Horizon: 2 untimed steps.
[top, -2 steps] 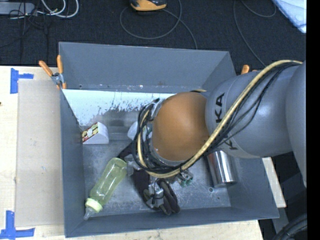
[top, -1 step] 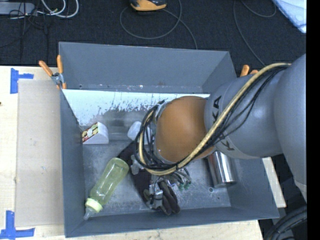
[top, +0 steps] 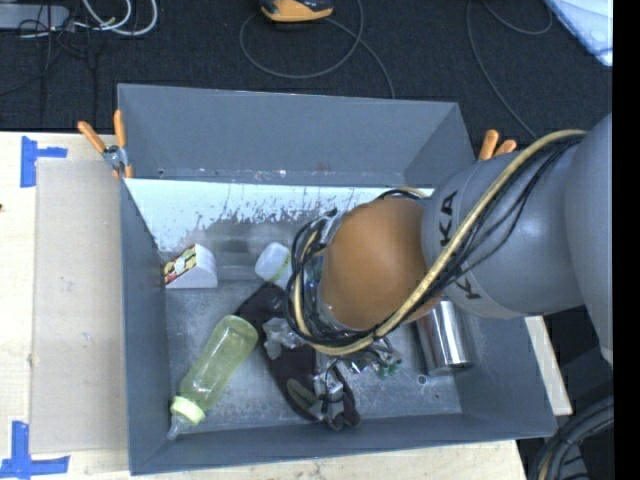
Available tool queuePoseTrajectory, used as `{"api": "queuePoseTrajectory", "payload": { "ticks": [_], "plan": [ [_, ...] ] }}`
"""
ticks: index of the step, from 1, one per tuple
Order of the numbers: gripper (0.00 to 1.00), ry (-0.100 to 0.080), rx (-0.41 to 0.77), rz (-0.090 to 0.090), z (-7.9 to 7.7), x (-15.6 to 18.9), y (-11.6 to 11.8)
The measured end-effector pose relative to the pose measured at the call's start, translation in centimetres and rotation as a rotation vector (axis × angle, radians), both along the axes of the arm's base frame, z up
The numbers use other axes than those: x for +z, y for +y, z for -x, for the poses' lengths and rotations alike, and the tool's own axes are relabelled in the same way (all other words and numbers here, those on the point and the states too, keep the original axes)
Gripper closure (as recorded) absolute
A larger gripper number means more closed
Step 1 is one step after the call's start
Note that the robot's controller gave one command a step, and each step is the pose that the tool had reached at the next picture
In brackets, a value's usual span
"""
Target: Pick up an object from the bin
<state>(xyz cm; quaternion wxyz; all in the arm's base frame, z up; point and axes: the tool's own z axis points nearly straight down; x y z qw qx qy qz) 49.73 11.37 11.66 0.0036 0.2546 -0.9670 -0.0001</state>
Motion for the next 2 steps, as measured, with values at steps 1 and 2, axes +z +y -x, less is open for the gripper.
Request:
{"api": "queuePoseTrajectory", "payload": {
  "ticks": [1, 2],
  "plan": [
    [0.00, 0.001, -0.124, 0.001, 0.1, -0.8, -0.9],
    [0.00, -0.001, -0.243, 0.001, -2.1, -2.1, -1.0]
  ]
}}
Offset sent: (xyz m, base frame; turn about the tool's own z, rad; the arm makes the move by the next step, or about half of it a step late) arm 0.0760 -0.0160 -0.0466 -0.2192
